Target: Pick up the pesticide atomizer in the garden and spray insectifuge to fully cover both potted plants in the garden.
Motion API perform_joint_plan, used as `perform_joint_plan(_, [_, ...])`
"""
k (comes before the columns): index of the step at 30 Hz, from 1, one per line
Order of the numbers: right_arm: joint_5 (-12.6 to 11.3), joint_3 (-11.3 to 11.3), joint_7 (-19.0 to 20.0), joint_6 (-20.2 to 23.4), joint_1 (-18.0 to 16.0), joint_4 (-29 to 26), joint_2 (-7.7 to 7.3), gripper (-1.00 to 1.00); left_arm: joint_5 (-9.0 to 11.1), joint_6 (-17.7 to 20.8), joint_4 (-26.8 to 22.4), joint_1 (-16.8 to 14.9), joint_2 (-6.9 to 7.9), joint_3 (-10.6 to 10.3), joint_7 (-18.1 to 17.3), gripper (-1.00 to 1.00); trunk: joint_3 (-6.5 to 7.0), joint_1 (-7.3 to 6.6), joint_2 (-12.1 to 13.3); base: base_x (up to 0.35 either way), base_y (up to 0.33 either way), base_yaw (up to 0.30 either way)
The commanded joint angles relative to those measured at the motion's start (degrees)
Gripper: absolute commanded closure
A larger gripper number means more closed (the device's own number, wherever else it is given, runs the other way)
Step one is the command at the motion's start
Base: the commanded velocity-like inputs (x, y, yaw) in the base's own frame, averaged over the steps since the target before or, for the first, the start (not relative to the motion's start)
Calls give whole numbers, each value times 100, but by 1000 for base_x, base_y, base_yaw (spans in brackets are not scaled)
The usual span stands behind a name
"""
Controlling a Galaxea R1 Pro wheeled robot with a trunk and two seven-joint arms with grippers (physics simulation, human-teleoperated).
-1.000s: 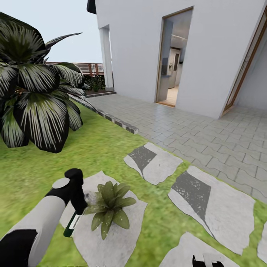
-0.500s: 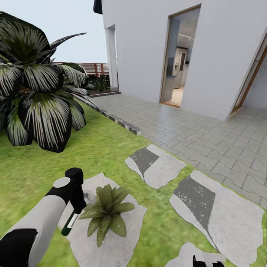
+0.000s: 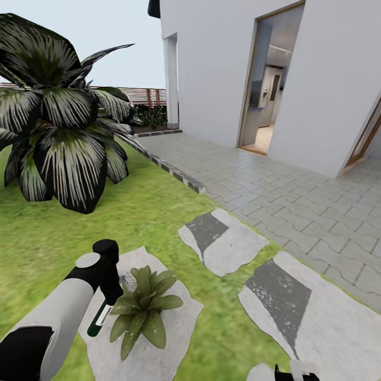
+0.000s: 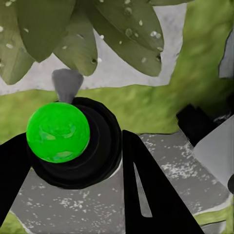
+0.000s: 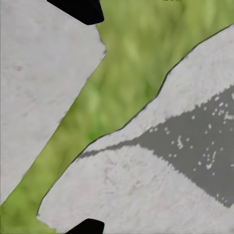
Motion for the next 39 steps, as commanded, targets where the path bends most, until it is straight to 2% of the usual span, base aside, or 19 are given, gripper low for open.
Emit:
perform_joint_plan(1, [61,-47,-15,-15,-2,4,0,-100,-40,82,-4,-4,-2,-10,-52,100,-6,1,-2,243,-199,276])
perform_joint_plan(9, [61,-47,-15,-15,-2,4,1,-100,-40,117,-4,-24,-45,-20,-52,100,-6,1,-2,104,-71,181])
perform_joint_plan(14, [61,-47,-15,-15,-3,1,1,-100,-49,117,-3,-265,-124,-16,-52,100,-6,1,-2,2,-1,43])
perform_joint_plan(19, [61,-47,-15,-15,-2,3,-3,-100,-58,117,12,-301,-159,-16,-52,100,-6,1,-2,32,-30,189])
perform_joint_plan(30, [61,-47,-15,-15,-2,3,-7,-100,-58,117,14,-285,-152,-21,-52,100,-6,1,-2,85,-235,18])
perform_joint_plan(39, [61,-47,-15,-15,-1,4,0,-100,-58,117,7,-293,-145,-22,-52,100,-6,1,-2,1,-272,240])
